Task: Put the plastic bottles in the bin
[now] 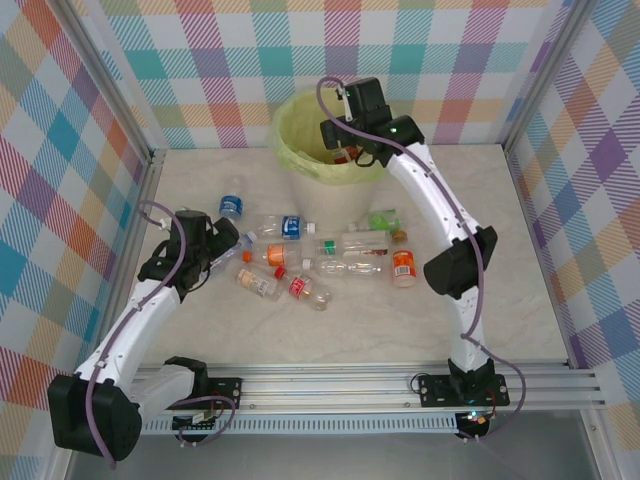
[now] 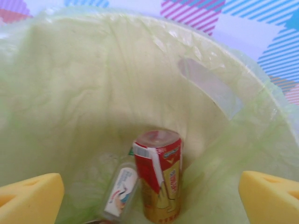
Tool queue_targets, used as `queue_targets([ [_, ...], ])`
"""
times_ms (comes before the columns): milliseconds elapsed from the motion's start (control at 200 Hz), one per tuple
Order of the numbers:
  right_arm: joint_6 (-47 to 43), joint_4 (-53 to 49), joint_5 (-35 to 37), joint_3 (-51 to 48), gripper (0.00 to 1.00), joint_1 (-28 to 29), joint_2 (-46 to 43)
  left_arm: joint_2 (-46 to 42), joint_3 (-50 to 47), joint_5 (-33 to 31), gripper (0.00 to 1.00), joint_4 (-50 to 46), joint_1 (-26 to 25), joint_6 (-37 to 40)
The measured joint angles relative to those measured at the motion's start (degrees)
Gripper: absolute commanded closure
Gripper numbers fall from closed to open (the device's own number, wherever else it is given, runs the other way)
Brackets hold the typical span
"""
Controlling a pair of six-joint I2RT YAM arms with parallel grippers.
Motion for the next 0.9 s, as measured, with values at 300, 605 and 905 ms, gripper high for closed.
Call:
queue_targets([
  [300,2.36,11.98,-11.26,-20.09,0.0,0.33,-15.45,1.22,0.0,4.76,0.0,-0.09,5.09,-1.53],
  [605,3.02,30.27,-18.05,-49.72,0.0,0.35,-34.97,2.93,-3.37,10.54,0.0,-2.45,4.11,-12.07],
  [905,4.24,45.29,-20.41,-72.11,0.0,0.35,-49.77,0.63,-10.56,12.9,0.0,-2.01,-5.05,-22.99],
])
